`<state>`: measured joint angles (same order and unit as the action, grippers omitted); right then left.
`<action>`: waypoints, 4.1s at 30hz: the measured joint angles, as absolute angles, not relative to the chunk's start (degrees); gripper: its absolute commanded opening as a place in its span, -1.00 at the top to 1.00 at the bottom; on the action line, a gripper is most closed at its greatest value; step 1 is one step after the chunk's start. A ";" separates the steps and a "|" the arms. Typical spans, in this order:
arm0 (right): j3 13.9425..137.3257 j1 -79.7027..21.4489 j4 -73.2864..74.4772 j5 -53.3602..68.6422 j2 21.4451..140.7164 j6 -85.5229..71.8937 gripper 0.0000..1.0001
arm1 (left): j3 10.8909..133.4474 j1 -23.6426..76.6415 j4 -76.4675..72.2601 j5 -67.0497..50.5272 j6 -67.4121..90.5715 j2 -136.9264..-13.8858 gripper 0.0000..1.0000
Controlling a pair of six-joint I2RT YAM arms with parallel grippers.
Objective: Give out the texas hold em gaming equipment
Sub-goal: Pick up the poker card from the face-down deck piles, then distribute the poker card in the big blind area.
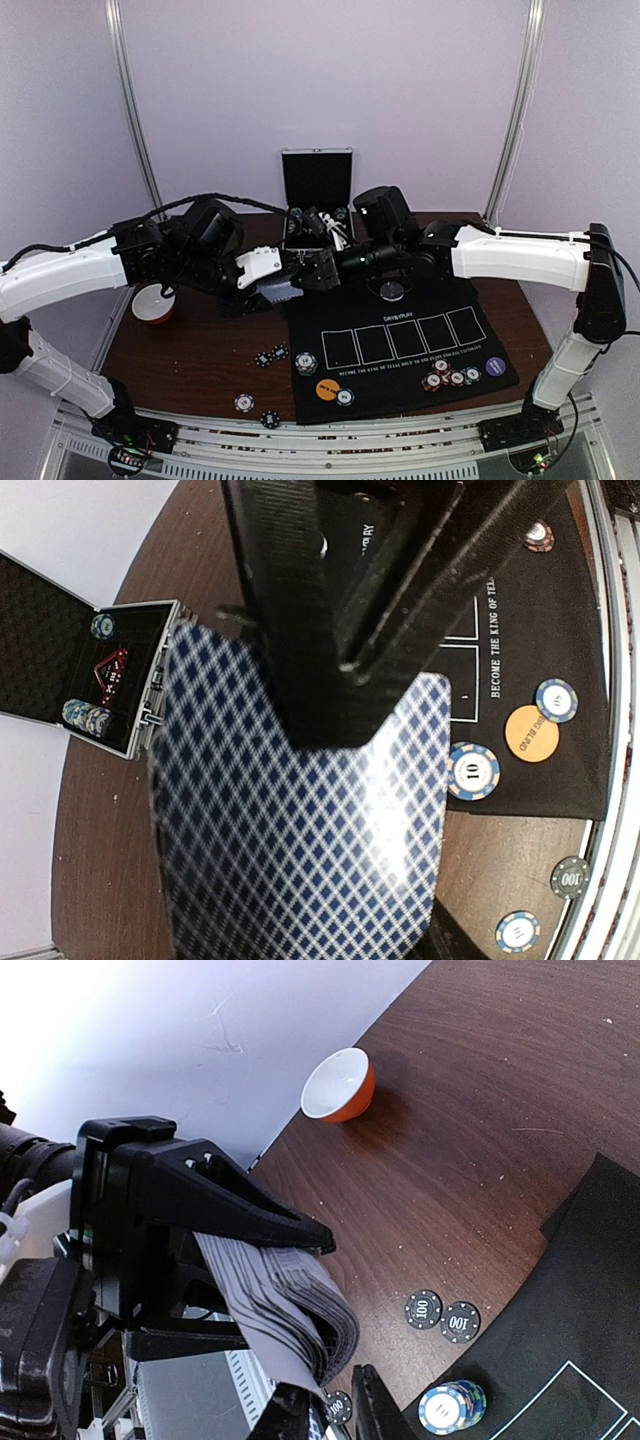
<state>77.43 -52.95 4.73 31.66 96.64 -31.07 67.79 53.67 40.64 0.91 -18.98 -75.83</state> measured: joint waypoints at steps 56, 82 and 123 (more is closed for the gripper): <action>78.85 -48.49 38.17 1.63 80.03 -15.64 1.00 | 66.00 53.67 40.80 3.27 -13.69 -77.32 0.05; 66.30 -50.63 35.31 19.59 80.73 -19.11 1.00 | 63.26 53.60 40.97 4.10 -10.94 -76.53 0.05; 39.68 -68.05 -29.47 30.92 100.49 -74.35 0.38 | 61.49 53.58 40.95 4.10 -10.48 -74.54 0.04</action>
